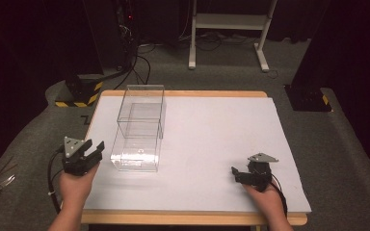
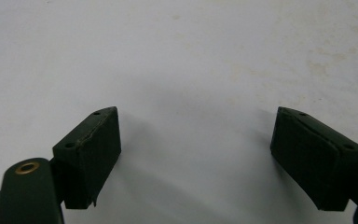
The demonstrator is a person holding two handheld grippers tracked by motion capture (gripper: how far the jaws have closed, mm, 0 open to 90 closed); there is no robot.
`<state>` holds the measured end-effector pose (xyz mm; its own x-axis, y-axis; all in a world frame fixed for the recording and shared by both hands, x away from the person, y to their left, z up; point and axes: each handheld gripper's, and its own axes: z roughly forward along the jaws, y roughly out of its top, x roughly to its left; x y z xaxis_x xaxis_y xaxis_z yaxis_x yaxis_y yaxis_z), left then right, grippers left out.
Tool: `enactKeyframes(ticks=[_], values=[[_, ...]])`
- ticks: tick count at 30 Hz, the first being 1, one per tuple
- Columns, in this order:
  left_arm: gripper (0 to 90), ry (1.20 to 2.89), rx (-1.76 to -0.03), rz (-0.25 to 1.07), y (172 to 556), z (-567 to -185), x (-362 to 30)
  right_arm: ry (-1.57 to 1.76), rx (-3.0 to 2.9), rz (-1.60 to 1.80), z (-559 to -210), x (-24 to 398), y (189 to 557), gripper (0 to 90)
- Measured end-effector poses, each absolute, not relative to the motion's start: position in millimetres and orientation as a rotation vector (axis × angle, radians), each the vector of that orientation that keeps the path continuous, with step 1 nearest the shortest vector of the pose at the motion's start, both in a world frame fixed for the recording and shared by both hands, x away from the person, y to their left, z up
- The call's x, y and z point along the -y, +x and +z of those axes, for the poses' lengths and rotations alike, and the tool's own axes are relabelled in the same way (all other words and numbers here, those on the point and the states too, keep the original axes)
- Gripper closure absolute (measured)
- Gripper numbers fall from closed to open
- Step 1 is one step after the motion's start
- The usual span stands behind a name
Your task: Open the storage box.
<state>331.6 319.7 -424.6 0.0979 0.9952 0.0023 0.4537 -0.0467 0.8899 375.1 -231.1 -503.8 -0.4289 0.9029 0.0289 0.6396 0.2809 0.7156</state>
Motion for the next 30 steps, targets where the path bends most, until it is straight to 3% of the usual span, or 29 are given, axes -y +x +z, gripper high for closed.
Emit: enactKeyframes(ticks=[7,18,21,30], values=[[55.1,1.624,-1.514,0.853,333,-448,-345,1.389,-2.173,0.939,-504,231,375,16.0],[42.4,1.787,-1.585,0.753,339,-504,-352,1.382,-2.172,0.933,-504,230,375,16.0],[36.1,1.84,-1.579,0.739,341,-506,-350,1.38,-2.174,0.93,-504,230,375,16.0],[34.4,1.831,-1.586,0.732,342,-507,-351,1.381,-2.172,0.929,-504,230,375,16.1]])
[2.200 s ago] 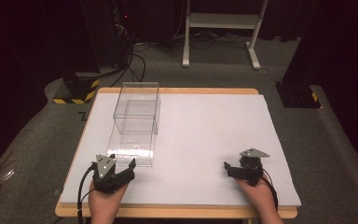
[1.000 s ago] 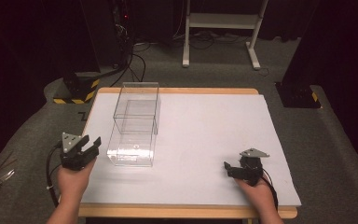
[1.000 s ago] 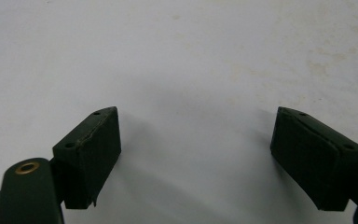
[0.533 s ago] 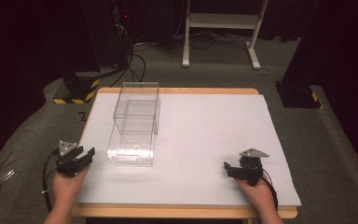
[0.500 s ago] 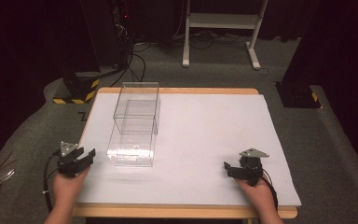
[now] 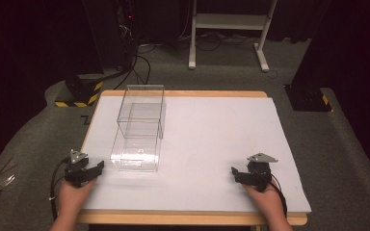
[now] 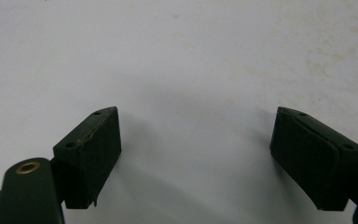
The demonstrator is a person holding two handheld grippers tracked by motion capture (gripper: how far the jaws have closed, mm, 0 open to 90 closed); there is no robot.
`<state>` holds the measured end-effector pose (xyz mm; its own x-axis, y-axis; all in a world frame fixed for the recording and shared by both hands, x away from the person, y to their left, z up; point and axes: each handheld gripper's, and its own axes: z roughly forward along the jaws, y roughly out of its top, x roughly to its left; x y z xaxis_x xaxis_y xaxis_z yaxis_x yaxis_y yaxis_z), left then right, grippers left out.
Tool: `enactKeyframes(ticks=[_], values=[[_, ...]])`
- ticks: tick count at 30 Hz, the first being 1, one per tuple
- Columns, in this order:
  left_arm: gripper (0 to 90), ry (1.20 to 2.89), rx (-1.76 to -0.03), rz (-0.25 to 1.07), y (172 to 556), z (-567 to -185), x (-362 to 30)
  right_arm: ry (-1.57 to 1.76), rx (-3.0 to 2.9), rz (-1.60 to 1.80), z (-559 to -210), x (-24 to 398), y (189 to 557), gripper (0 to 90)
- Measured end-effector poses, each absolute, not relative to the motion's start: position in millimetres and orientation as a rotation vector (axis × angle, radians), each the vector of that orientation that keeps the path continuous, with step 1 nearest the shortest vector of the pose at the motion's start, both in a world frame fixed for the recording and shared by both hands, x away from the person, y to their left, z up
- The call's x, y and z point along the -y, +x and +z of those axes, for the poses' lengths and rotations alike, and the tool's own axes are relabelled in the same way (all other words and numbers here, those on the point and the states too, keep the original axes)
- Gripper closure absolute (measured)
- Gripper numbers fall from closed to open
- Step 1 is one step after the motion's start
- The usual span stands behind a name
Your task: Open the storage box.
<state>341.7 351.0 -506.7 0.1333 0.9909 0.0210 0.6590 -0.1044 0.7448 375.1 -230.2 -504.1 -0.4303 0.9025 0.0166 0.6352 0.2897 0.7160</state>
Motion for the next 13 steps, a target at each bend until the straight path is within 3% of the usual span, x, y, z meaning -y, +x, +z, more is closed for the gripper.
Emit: enactKeyframes(ticks=[13], values=[[33.5,1.836,-1.58,0.731,341.8,-506.8,-351.1,1.375,-2.173,0.91,-504.2,228.5,374.7,16.3]])
